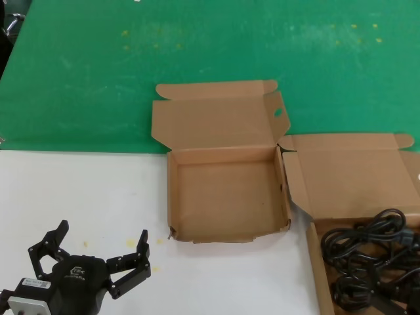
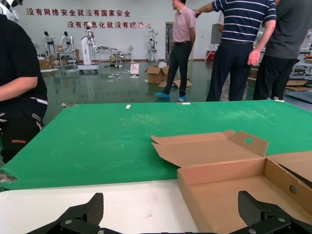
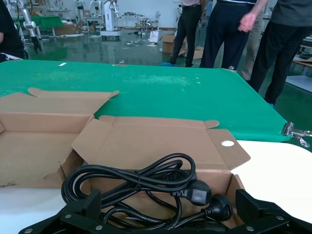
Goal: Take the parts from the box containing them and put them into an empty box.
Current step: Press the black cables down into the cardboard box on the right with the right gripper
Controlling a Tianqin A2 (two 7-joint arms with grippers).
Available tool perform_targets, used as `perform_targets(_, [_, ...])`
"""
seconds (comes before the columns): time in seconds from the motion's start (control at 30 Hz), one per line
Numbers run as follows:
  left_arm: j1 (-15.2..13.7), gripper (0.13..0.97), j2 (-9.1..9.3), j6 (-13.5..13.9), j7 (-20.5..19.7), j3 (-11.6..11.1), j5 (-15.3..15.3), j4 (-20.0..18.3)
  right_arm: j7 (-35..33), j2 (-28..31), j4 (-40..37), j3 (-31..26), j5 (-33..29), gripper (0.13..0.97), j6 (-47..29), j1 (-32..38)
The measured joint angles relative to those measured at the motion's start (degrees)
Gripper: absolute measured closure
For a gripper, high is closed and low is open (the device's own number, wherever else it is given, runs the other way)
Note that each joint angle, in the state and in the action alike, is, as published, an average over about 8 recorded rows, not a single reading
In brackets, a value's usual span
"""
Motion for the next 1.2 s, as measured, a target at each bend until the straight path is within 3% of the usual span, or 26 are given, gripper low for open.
perform_targets(1.2, [0.0,0.155,0.0,0.0,0.0,0.0,0.0,0.0,0.0,0.0,0.0,0.0,0.0,0.129,0.0,0.0])
